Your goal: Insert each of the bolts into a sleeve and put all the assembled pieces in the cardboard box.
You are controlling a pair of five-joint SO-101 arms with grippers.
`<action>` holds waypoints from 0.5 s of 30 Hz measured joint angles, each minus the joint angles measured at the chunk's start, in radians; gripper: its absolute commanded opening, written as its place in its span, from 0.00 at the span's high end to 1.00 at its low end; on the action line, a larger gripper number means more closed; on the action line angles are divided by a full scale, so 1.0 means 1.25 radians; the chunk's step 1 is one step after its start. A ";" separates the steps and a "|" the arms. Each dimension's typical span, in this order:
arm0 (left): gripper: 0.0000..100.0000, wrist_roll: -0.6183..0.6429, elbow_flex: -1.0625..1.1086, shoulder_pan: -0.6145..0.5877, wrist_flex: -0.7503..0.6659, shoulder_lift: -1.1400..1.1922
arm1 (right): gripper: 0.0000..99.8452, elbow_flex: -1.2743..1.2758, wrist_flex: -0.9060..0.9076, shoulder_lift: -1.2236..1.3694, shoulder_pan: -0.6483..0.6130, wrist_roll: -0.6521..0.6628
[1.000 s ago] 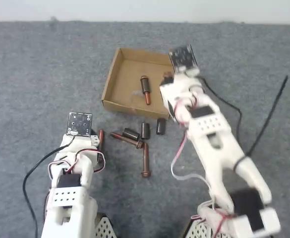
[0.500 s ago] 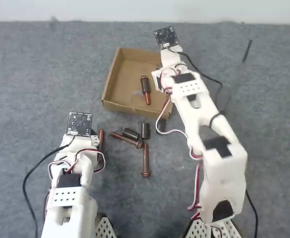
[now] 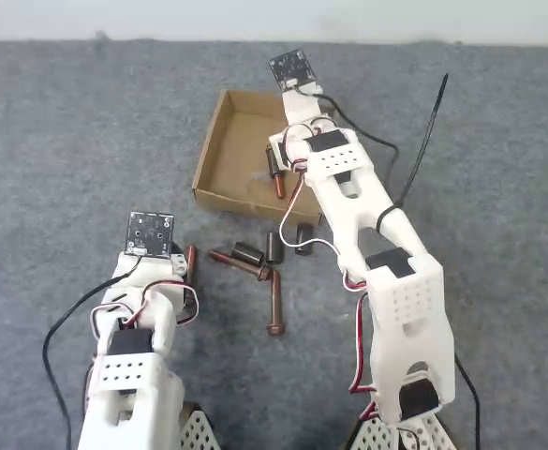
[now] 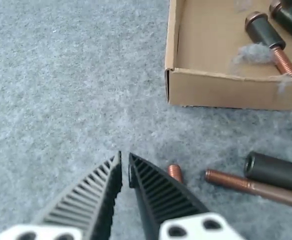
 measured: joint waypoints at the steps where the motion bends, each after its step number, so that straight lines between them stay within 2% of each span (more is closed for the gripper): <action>1: 0.98 0.000 0.000 0.000 0.000 0.000 | 0.98 0.000 0.020 -0.011 0.000 0.000; 5: 0.98 0.000 0.000 -0.004 0.000 0.000 | 0.99 0.000 0.135 -0.092 0.000 0.000; 15: 0.98 0.000 0.000 -0.036 0.000 0.000 | 0.99 0.000 0.557 -0.221 -0.016 0.002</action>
